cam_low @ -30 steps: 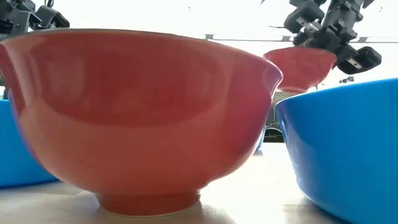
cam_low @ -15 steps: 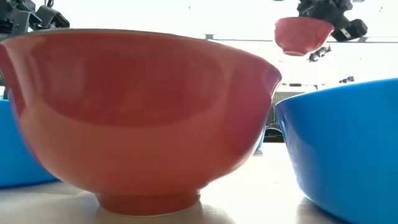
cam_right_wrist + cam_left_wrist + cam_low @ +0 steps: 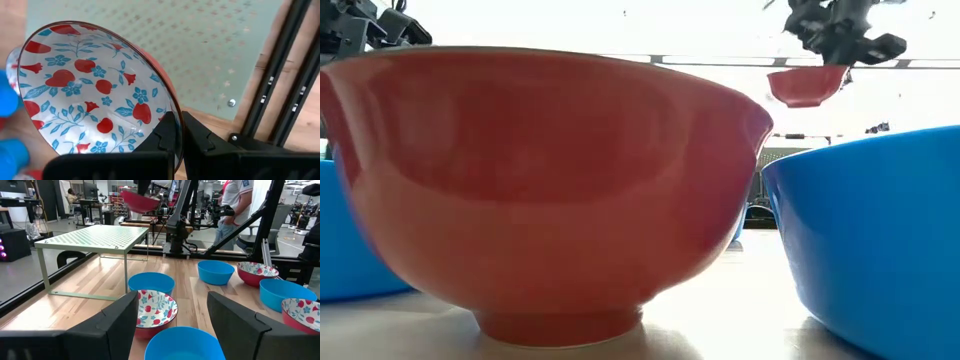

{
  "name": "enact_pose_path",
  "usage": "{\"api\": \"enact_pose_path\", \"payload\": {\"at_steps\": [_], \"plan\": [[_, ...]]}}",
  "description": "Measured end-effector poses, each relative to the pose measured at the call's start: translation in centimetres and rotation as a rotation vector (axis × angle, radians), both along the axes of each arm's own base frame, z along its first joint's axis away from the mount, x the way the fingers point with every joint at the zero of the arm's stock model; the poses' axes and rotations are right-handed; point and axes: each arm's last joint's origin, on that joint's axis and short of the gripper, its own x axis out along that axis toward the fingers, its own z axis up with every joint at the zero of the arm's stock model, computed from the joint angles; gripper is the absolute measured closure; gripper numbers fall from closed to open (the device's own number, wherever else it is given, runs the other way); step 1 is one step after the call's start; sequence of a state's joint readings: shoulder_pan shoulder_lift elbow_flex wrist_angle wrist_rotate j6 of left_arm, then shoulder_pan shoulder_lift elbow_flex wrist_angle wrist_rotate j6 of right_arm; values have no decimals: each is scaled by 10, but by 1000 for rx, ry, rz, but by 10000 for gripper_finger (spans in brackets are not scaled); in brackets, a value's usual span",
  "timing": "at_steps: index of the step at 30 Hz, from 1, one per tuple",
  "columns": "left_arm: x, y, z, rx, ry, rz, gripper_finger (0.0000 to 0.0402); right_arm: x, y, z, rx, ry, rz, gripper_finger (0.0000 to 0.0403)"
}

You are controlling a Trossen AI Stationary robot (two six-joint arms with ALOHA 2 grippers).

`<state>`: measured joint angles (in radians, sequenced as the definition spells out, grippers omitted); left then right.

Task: Pick & Place Mini bowls
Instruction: Put the white bowl on the green shelf

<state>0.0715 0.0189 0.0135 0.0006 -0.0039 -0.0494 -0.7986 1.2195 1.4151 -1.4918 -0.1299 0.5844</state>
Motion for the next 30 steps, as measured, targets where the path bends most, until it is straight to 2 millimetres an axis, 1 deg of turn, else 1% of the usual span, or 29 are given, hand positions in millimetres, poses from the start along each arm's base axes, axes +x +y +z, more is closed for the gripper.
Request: {"api": "enact_pose_path", "payload": {"at_steps": [9, 17, 22, 30], "plan": [[0, 0, 0, 0, 0, 0, 169, -3, -42, -18, 98, 5, -157, 399], [0, 0, 0, 0, 0, 1, 169, -3, -70, -34, 152, 2, -226, 398], [0, 0, 0, 0, 0, 1, 169, -3, -80, -41, 169, 17, -249, 399], [0, 0, 0, 0, 0, 0, 169, -10, -85, -50, 181, 9, -283, 398]]}}
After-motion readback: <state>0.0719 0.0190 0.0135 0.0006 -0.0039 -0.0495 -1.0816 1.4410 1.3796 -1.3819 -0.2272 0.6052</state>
